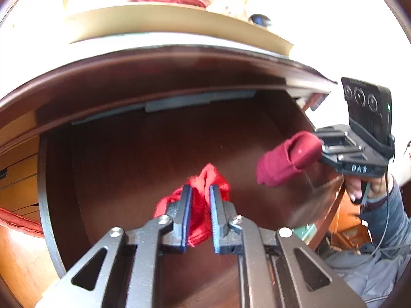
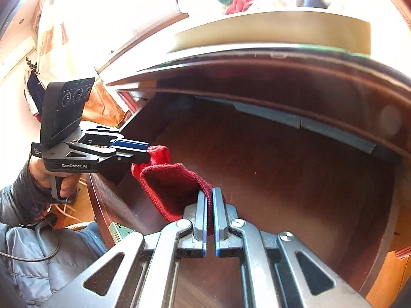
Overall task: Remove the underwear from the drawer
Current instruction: 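Lift both red items up out of the drawer toward the tray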
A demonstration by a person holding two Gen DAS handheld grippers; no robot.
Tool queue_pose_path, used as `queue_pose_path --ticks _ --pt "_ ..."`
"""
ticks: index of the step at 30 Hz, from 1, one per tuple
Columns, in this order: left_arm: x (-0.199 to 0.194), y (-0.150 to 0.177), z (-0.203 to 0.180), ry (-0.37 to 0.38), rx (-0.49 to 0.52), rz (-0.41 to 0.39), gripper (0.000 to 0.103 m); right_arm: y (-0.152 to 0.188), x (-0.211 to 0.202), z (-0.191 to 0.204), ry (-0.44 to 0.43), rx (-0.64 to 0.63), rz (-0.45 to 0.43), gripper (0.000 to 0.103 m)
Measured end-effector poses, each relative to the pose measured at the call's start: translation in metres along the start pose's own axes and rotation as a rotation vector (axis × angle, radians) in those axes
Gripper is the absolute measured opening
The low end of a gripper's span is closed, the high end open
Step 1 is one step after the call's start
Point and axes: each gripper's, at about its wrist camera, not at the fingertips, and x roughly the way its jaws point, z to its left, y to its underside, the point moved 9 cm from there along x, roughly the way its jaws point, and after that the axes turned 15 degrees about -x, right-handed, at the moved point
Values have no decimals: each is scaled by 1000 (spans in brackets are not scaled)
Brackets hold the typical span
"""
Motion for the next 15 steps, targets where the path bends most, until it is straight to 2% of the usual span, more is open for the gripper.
queue_pose_path --ticks 7,15 --pt "-14 -13 -5 -3 -15 -128 11 -4 -17 -1 25 -10 -59 5" --pt "-19 -19 -11 -35 8 -211 11 -6 -36 -4 72 -32 -127 5"
